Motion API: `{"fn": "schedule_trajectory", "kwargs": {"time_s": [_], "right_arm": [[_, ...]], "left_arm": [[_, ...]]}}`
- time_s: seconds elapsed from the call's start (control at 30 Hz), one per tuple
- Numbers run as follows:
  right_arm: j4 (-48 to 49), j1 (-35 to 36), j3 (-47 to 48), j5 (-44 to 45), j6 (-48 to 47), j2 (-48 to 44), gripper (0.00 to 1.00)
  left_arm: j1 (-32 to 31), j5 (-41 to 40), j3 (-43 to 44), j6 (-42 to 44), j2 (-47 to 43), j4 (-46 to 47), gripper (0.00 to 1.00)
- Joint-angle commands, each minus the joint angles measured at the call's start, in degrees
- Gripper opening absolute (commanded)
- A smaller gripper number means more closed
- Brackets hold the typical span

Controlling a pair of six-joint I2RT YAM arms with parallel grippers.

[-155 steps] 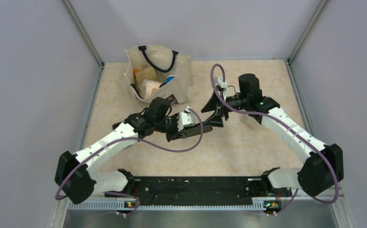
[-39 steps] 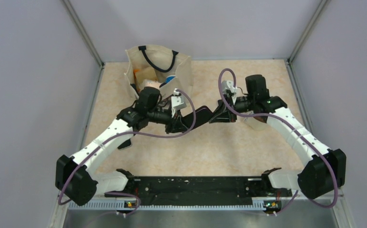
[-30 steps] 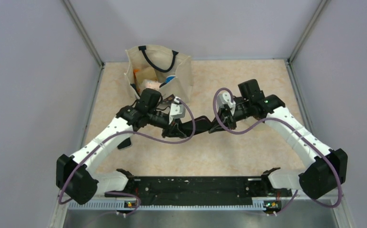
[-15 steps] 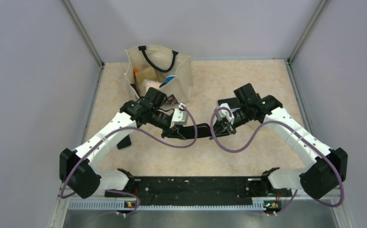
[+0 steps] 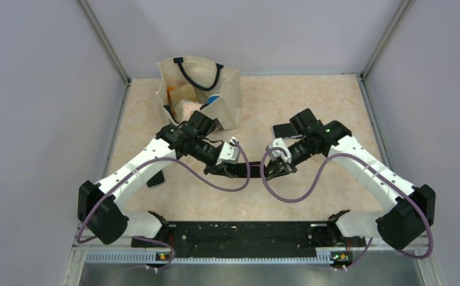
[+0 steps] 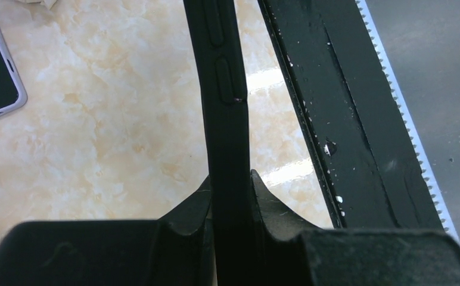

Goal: Take the phone out of the phone case
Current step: Remove the phone case from the phone.

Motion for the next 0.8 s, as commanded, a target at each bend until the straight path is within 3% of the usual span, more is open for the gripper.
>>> {"fn": "schedule_trajectory", "kwargs": {"time_s": [0.0,0.77], "right_arm": [[1.73,1.28,3.05,0.30,-2.81,0.78,0.00],[0.28,2.64,3.31,1.28,-5.27,1.14,0.00]], "left_arm": [[-3.65,5.43,2.61,10.00,-0.82,-3.32,0.00],[-7.35,-0.52,2.45,17.23,0.26,-7.19,0.00]]}}
